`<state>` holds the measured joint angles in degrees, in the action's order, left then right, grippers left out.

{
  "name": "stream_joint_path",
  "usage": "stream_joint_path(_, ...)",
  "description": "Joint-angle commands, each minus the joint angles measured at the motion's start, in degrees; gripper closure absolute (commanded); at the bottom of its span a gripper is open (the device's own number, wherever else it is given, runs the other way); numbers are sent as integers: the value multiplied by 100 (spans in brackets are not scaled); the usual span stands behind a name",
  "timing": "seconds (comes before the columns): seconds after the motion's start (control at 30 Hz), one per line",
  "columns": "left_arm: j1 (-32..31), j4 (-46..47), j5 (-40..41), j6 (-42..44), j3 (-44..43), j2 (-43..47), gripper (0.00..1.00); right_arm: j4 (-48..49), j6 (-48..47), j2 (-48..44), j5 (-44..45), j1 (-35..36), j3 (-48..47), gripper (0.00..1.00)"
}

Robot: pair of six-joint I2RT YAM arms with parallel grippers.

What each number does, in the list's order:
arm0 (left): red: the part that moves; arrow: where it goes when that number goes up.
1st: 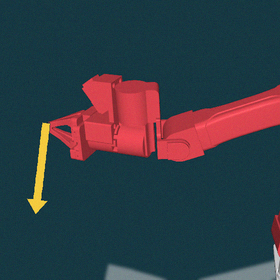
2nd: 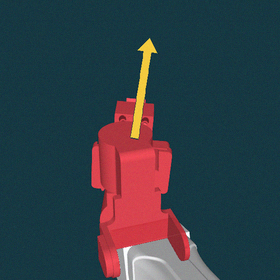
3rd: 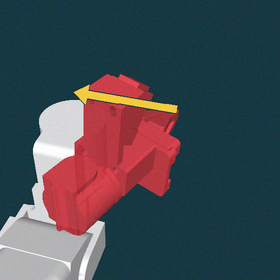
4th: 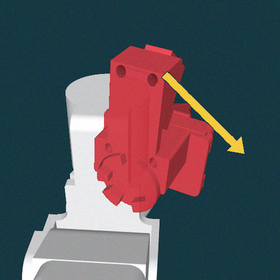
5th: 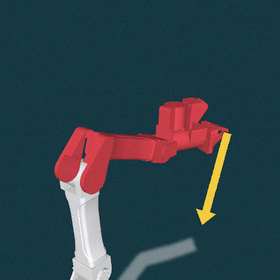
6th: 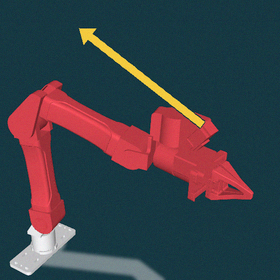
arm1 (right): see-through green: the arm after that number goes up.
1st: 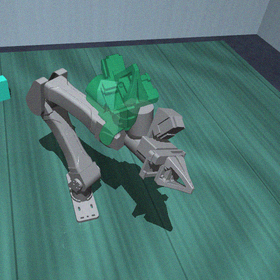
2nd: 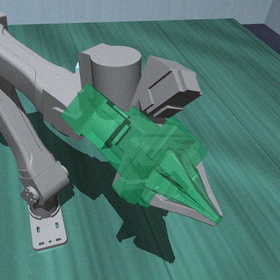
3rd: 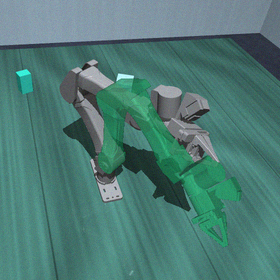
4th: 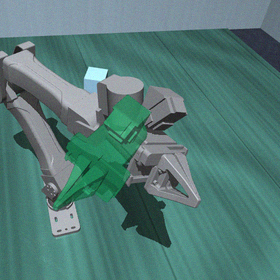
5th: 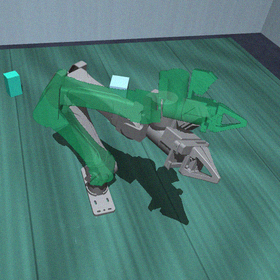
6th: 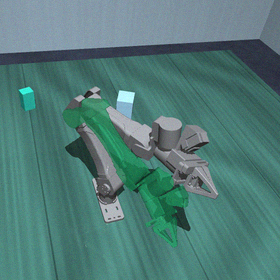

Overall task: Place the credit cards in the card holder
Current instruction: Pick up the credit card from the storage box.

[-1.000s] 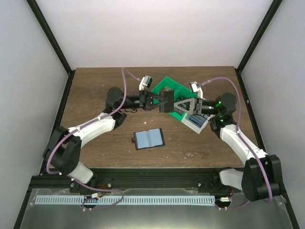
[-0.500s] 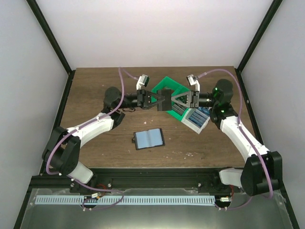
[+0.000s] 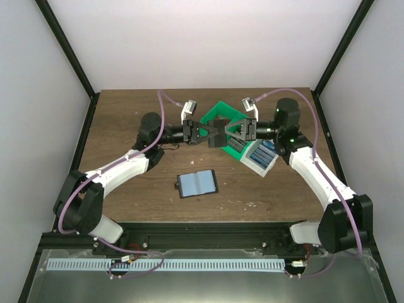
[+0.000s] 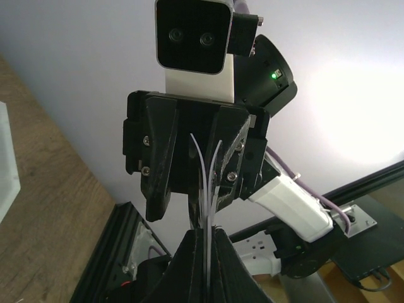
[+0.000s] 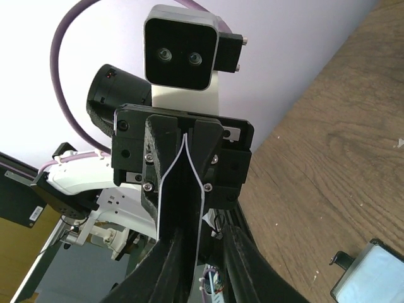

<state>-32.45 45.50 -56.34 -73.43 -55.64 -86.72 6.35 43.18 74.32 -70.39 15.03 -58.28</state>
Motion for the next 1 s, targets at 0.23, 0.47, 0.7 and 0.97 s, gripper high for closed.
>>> stream_joint_path(0.23,-243,-470,-75,471,-235,409,100,1218,940,86,229,315,269,99)
stream_joint_path(0.47,38,-435,63,119,145,577,100,2181,2294,41,592,-48,405,100)
stream_joint_path(0.7,212,-290,126,-248,483,559,97,2533,3116,157,608,-194,203,100)
stream_joint_path(0.97,298,-227,224,-402,547,449,97,2323,3298,139,760,-432,144,100)
